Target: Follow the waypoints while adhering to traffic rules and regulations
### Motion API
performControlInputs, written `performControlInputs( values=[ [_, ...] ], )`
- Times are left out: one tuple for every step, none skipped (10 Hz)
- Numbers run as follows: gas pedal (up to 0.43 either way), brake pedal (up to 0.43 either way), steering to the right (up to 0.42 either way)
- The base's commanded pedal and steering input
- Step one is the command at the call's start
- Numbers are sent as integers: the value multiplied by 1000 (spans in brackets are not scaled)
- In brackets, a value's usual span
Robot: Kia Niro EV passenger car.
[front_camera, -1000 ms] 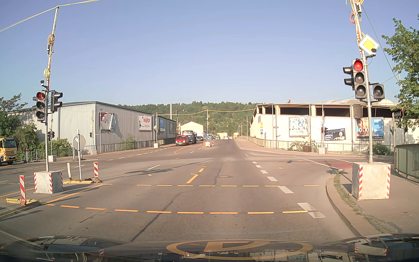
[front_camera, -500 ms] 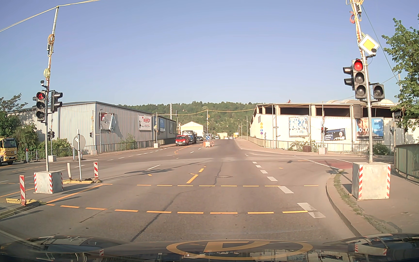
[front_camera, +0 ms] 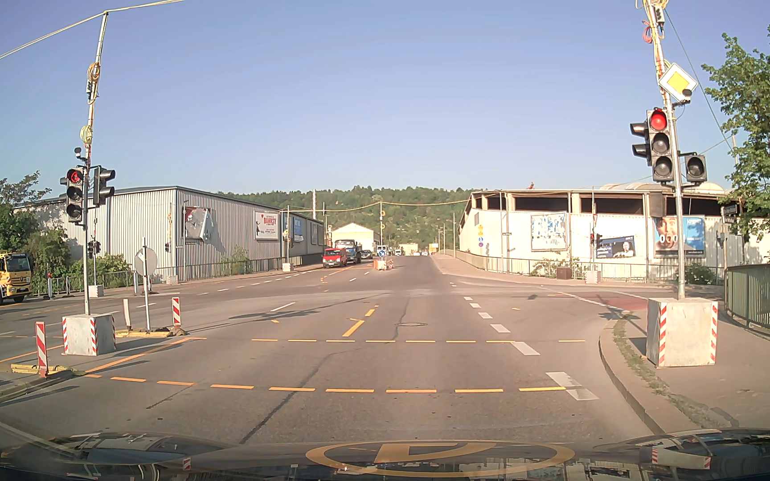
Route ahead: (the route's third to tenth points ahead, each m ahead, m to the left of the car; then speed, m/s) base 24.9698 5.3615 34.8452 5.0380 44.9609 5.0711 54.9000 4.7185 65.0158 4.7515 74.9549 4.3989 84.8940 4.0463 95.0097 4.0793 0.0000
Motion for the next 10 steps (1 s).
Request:
performControlInputs(
  values=[
    [0,299,-3],
    [0,305,-3],
    [0,299,-3],
    [0,305,-3],
    [0,299,-3],
    [0,305,-3],
    [0,305,-3],
    [0,299,-3],
    [0,299,-3],
    [0,299,-3]
  ],
)
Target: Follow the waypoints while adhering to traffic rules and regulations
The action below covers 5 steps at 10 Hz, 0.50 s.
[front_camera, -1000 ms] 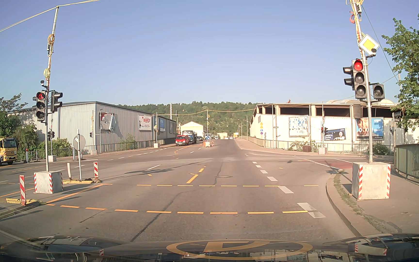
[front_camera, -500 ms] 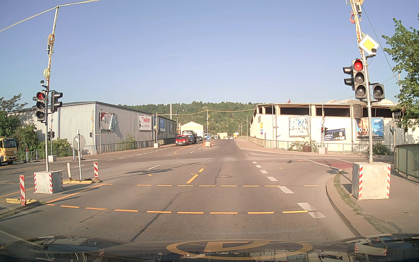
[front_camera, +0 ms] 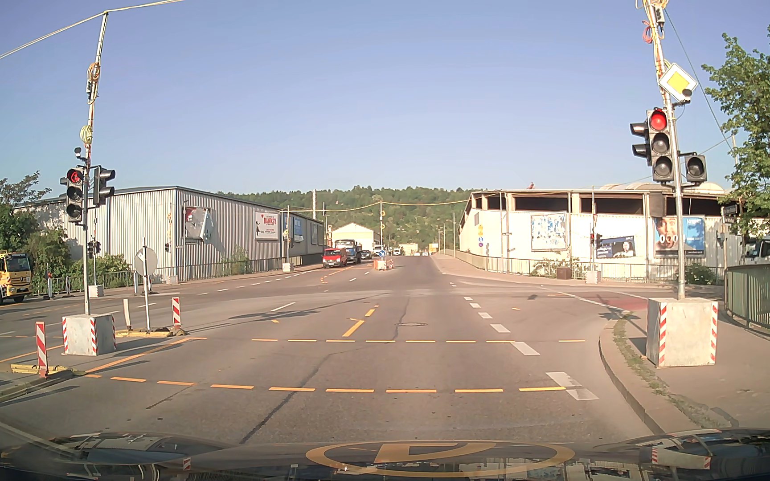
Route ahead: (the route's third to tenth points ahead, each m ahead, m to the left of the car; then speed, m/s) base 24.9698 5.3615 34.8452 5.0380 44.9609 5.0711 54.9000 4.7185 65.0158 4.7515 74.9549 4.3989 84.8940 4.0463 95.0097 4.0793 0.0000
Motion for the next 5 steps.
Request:
performControlInputs(
  values=[
    [0,299,-3],
    [0,305,-3],
    [0,299,-3],
    [0,299,-3],
    [0,299,-3]
  ],
)
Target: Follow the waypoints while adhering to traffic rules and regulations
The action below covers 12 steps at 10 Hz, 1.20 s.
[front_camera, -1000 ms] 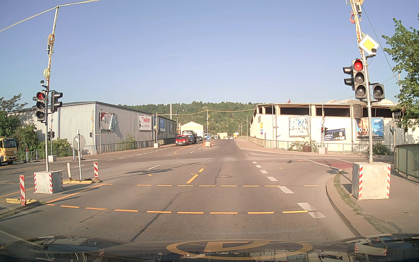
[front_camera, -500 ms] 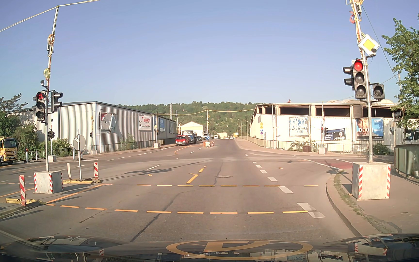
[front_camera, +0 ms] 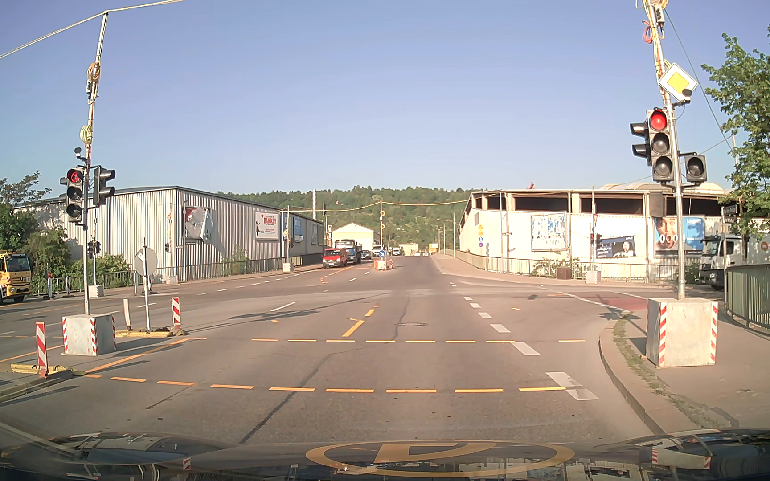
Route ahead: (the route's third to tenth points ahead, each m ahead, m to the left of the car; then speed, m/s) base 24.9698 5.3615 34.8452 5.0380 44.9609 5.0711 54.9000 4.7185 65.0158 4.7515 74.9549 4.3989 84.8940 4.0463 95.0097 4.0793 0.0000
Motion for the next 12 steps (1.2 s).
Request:
performControlInputs(
  values=[
    [0,305,-3],
    [0,305,-3],
    [0,299,-3],
    [0,299,-3],
    [0,299,-3],
    [0,293,-3],
    [0,299,-3],
    [0,299,-3],
    [0,299,-3],
    [0,305,-3],
    [0,305,-3],
    [0,305,-3]
  ],
)
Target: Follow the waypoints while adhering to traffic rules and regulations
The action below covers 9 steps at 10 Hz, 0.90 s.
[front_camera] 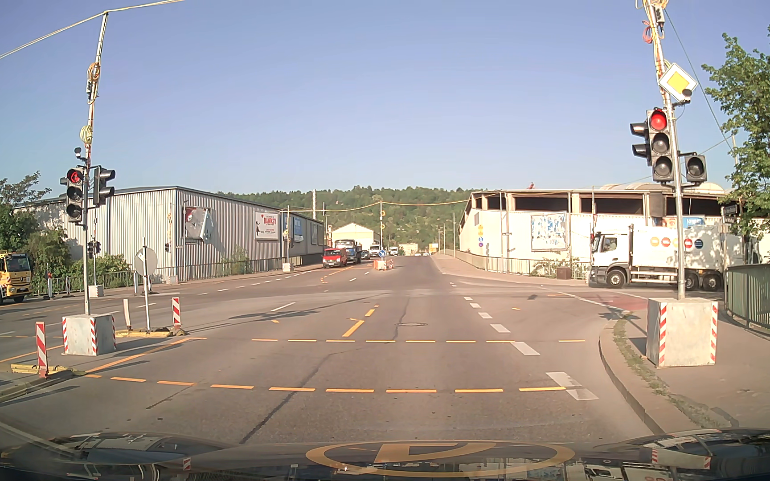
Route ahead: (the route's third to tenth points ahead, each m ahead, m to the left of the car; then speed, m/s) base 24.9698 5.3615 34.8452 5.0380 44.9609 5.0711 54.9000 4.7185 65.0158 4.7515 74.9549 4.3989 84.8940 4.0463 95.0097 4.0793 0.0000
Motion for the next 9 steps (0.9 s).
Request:
performControlInputs(
  values=[
    [0,311,-3],
    [0,305,-3],
    [0,305,-3],
    [0,305,-3],
    [0,305,-3],
    [0,311,-3],
    [0,311,-3],
    [0,311,-3],
    [0,305,-3]
  ],
)
